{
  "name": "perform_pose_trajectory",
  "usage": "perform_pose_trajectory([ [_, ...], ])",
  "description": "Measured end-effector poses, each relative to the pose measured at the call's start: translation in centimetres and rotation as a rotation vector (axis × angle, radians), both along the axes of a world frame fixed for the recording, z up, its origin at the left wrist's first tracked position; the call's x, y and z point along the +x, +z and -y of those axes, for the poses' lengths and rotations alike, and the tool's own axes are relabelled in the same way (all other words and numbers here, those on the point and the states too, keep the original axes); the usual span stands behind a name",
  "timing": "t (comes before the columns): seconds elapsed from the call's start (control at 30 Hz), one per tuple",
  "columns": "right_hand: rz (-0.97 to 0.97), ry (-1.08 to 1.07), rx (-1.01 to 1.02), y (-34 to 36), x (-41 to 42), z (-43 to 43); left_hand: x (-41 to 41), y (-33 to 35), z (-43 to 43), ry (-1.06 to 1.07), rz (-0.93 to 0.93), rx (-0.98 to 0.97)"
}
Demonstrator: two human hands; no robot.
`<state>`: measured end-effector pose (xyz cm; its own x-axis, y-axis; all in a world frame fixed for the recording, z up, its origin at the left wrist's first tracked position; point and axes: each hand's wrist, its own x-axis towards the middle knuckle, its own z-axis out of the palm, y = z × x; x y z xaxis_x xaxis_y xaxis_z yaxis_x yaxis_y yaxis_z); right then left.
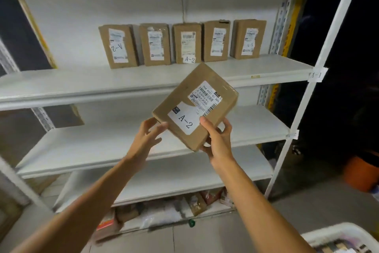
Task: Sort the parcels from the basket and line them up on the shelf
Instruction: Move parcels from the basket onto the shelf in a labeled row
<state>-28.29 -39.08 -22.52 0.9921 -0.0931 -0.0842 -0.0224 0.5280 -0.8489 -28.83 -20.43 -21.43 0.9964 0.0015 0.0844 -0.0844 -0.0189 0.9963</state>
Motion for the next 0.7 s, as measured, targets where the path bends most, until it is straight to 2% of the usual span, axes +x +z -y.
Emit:
perform_pose_trajectory([
  [0.13, 0.062, 0.022, -0.073, 2.3, 2.5, -4.9, 1.5, 2.2, -7.4, 0.097, 0.101, -0.019],
  [0.27, 0.156, 0.059, -0.156, 4.6, 5.3, -10.6, 3.4, 5.6, -14.1, 0.092, 0.229, 0.103],
  [0.53, 0.34, 0.16, -0.246, 9.1, 11.2, -21.1, 5.3, 8.8, -22.5, 0.151, 0.309, 0.194],
  [0.7, 0.468, 0.234, -0.331, 10.0, 15.7, -27.0, 7.7, 8.4, -26.9, 0.211, 0.346, 0.197],
])
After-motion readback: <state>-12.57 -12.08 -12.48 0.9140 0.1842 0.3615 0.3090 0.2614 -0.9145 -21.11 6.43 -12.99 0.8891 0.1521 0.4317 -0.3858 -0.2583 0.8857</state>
